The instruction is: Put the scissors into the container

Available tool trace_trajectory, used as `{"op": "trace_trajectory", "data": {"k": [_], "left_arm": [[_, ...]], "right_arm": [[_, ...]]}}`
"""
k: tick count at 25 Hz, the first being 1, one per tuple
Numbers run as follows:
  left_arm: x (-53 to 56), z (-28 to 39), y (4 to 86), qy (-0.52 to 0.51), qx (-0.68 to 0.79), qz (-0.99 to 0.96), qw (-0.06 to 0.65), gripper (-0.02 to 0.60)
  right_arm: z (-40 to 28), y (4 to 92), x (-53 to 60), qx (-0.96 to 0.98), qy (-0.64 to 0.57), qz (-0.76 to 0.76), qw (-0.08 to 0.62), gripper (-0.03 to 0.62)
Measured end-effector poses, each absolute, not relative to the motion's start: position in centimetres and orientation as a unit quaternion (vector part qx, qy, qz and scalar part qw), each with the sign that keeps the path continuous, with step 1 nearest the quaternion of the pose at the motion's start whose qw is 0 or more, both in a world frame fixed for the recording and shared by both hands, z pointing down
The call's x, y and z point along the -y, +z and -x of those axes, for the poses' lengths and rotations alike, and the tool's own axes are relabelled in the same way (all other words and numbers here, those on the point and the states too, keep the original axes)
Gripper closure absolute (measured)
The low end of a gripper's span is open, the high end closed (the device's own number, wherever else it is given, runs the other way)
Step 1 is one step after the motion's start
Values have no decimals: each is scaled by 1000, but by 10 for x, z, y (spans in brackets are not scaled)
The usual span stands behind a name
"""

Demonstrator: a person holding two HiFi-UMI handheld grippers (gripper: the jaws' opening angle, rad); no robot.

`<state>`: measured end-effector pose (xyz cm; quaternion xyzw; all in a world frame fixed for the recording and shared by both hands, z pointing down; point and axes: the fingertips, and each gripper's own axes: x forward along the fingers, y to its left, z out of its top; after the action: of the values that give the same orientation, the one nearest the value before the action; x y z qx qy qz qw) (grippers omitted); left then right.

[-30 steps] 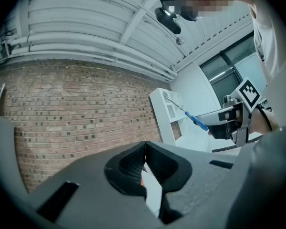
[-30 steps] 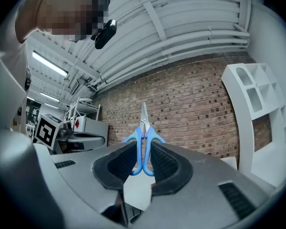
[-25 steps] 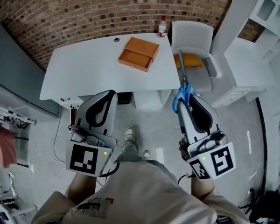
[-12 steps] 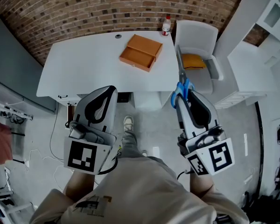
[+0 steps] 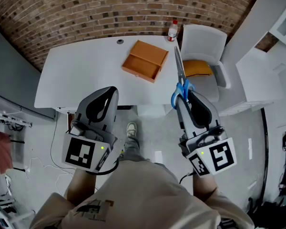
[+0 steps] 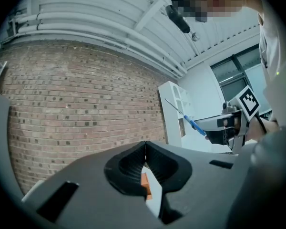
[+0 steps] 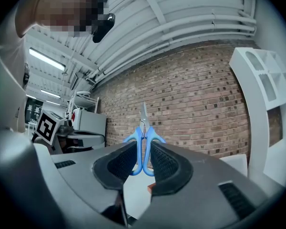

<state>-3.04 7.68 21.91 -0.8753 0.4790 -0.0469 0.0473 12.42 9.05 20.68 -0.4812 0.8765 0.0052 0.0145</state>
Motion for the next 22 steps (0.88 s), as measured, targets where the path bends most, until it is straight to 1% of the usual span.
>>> {"op": "trace_trajectory", "data": {"k": [5, 8, 14, 22], "left_arm": [[-29, 35, 226, -49, -475, 878, 41, 572], [-1, 45, 233, -60, -477, 877, 24, 572], [57, 66, 240, -75, -471, 879, 18, 572], [135, 87, 255, -79, -454, 888, 8, 572]], "right_arm": [[-115, 220, -42, -878, -10, 478, 2, 508], [-103, 226, -13, -880, -16, 474, -9, 507], [-75, 235, 46, -881, -27, 471, -32, 508], [-44, 260, 120, -879, -46, 468, -77, 508]]}}
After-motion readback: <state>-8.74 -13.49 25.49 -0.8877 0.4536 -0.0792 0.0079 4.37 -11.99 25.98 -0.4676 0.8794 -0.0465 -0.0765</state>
